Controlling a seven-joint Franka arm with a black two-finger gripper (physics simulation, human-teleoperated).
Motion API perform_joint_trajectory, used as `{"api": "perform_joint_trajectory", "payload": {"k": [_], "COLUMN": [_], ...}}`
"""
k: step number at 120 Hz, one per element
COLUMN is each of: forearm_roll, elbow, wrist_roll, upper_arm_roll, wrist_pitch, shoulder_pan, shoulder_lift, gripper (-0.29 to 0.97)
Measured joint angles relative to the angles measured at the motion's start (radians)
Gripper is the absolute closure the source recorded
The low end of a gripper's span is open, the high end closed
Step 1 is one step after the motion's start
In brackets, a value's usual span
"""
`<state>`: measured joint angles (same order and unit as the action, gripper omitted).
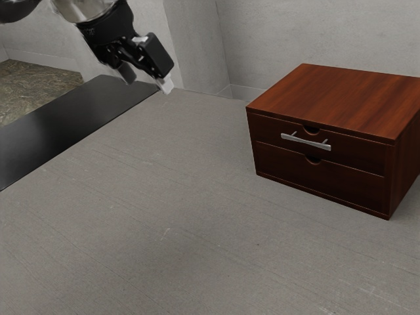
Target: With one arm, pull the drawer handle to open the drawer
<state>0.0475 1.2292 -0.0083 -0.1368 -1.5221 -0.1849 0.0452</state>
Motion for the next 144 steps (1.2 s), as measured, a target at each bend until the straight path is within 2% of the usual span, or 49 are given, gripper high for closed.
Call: {"api": "perform_joint_trajectory", "payload": {"k": [16, 30, 48, 58, 67, 84, 96, 115, 138, 144], "forearm_roll": [-0.01, -0.033, -0.033, -0.035, -0.039, -0.022, 0.014, 0.041, 0.049, 0.081], "elbow": [0.008, 0.032, 0.053, 0.059, 0.069, 0.16, 0.25, 0.268, 0.28, 0.278], "wrist_roll": [-0.003, -0.006, 0.038, 0.12, 0.223, 0.41, 0.528, 0.685, 0.825, 0.855], "upper_arm_roll": [-0.007, -0.009, -0.014, 0.001, 0.025, 0.06, 0.123, 0.143, 0.145, 0.147], "wrist_pitch": [0.007, 0.017, -0.004, -0.039, -0.08, -0.162, -0.258, -0.357, -0.412, -0.419], "shoulder_pan": [-0.07, -0.093, 0.008, 0.078, 0.097, 0.047, 0.046, -0.029, -0.138, -0.164], "shoulder_lift": [-0.057, -0.089, -0.104, -0.106, -0.103, -0.079, -0.053, -0.047, -0.054, -0.062], "gripper": [0.0, 0.0, 0.0, 0.0, 0.0, 0.0, 0.0, 0.0, 0.0, 0.0]}}
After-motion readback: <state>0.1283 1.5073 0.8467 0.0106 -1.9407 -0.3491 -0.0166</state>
